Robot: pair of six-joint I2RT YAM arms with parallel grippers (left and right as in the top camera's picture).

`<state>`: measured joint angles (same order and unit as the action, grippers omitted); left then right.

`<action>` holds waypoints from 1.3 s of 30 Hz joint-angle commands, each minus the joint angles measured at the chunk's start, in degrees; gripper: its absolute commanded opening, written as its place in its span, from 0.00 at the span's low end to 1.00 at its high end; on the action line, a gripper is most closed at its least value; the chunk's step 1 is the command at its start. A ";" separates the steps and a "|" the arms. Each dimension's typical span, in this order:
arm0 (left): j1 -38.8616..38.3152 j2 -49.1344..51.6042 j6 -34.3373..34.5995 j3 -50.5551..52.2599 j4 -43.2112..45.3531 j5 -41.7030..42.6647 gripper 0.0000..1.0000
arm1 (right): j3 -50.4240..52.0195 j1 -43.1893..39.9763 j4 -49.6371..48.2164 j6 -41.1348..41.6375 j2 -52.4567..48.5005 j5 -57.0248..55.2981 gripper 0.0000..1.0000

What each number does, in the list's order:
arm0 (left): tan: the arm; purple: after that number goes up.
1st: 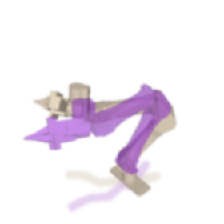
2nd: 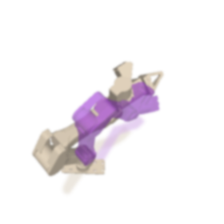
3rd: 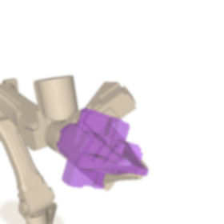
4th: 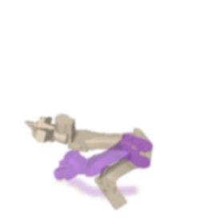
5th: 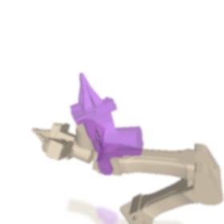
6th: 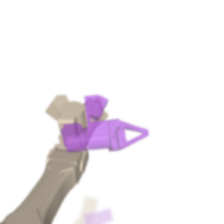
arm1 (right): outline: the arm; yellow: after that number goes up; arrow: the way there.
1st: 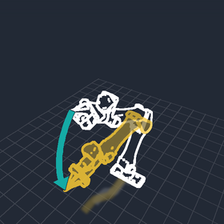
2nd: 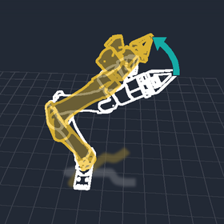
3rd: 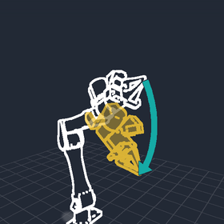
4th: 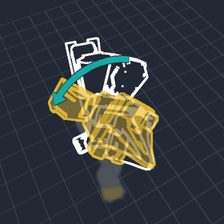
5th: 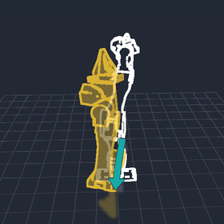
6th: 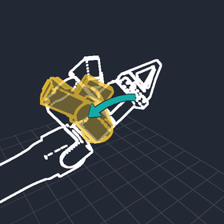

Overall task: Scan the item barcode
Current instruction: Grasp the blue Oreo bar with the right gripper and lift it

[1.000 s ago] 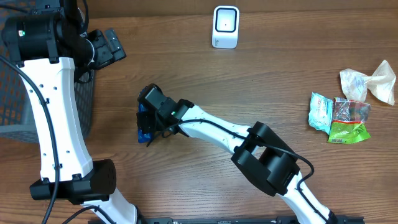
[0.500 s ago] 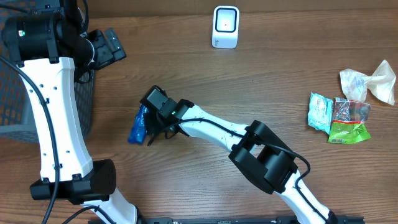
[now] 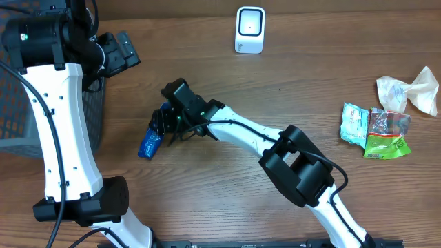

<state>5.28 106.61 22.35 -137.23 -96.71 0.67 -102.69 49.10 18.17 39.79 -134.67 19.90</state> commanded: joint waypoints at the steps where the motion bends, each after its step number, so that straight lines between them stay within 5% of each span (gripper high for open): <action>1: -0.04 -1.84 -0.50 -0.39 -0.11 0.42 1.00 | -0.13 0.63 -1.38 5.05 -1.73 -3.69 0.64; 11: -0.04 -1.84 -0.50 -0.39 -0.11 0.44 1.00 | -0.11 3.85 -3.23 6.95 -5.75 -9.90 0.61; 16: -0.04 -1.84 -0.48 -0.39 -0.11 0.44 1.00 | -0.13 3.26 0.72 6.64 -6.12 -9.75 0.28; 22: -0.04 -1.81 -0.50 -0.39 -0.11 0.39 1.00 | -0.13 -1.73 5.79 2.56 -5.11 3.08 0.04; 31: -0.04 -1.81 -0.50 -0.39 -0.09 0.42 1.00 | -0.13 -15.23 15.15 -14.93 -3.96 38.84 0.04; 39: -0.04 -1.81 -0.48 -0.39 -0.09 0.42 1.00 | -0.13 -25.20 32.00 -45.77 -1.07 59.28 0.04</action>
<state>5.28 106.61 22.37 -137.23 -96.71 0.86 -102.96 24.69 47.53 11.49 -138.28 67.24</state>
